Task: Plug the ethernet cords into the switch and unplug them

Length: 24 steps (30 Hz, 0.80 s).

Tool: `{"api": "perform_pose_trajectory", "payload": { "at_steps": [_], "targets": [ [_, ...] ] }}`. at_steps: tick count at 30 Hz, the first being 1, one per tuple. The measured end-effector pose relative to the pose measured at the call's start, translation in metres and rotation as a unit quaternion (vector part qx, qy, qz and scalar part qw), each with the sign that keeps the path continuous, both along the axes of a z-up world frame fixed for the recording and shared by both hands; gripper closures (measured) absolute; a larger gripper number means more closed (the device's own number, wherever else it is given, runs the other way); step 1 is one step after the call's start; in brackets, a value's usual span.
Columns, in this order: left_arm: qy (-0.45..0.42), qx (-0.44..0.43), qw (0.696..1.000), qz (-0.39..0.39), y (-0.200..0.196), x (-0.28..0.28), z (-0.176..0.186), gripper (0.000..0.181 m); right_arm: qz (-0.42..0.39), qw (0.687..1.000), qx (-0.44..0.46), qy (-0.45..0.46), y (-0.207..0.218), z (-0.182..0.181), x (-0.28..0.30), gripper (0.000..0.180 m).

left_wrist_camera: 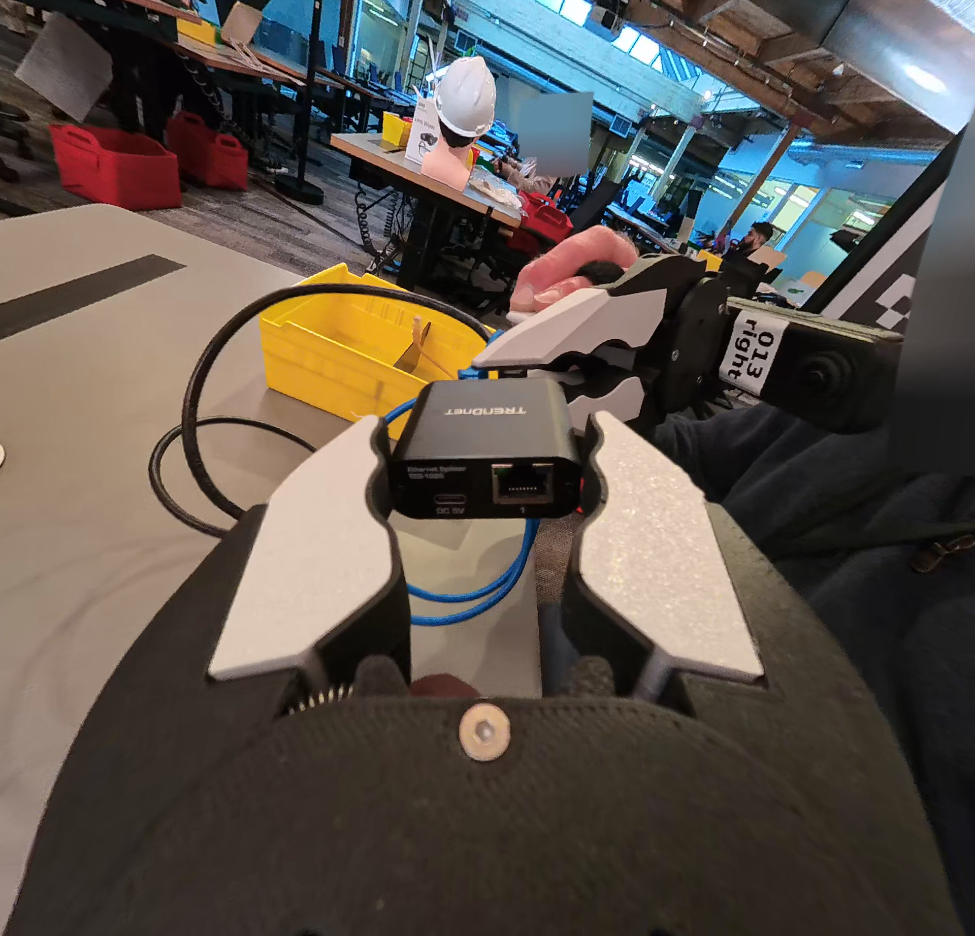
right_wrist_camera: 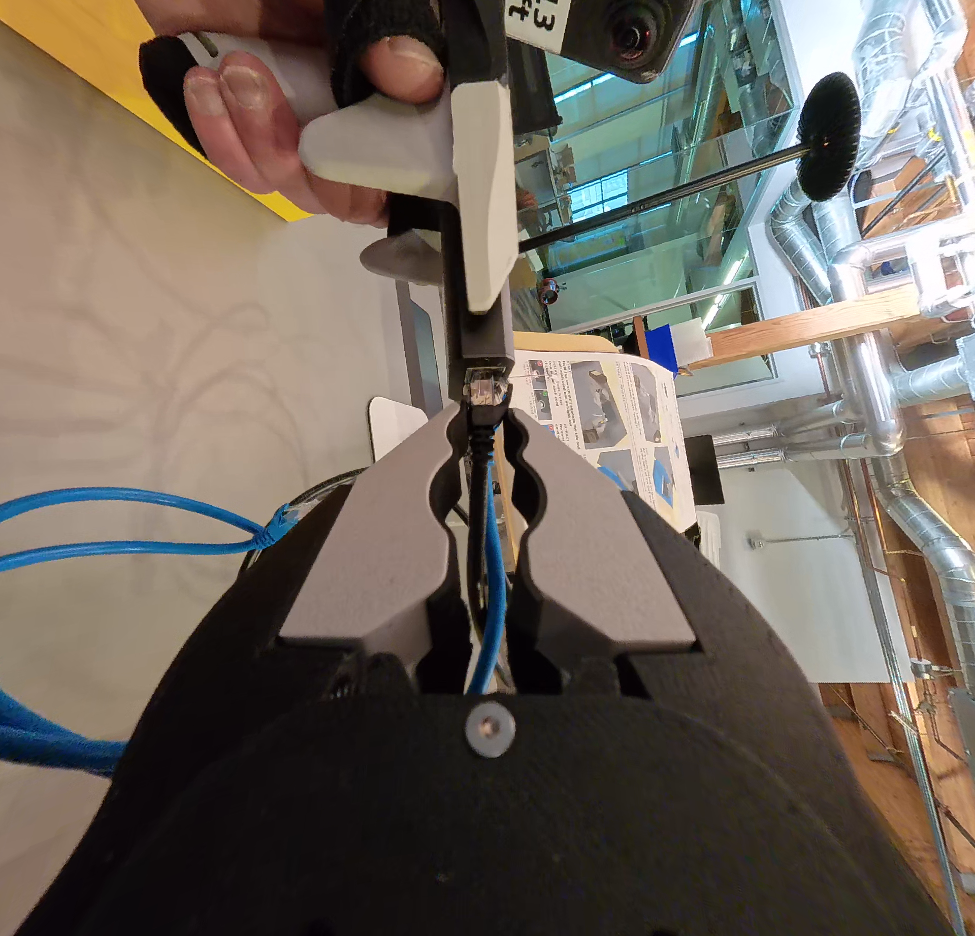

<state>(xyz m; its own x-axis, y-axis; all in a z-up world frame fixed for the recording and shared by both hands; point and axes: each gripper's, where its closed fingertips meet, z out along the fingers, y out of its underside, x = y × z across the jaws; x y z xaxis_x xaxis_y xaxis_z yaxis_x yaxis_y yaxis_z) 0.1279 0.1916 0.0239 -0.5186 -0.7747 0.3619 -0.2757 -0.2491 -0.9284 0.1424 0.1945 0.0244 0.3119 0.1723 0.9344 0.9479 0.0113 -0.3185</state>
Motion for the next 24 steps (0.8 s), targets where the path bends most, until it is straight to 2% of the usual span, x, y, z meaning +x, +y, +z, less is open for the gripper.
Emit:
{"api": "perform_pose_trajectory", "payload": {
  "at_steps": [24],
  "targets": [
    [0.000,0.013,1.000,-0.004,-0.0003,-0.0035,0.0009,0.119,0.010,1.000,0.009,0.019,-0.0021,0.0012,0.0035,0.169]
  ]
}}
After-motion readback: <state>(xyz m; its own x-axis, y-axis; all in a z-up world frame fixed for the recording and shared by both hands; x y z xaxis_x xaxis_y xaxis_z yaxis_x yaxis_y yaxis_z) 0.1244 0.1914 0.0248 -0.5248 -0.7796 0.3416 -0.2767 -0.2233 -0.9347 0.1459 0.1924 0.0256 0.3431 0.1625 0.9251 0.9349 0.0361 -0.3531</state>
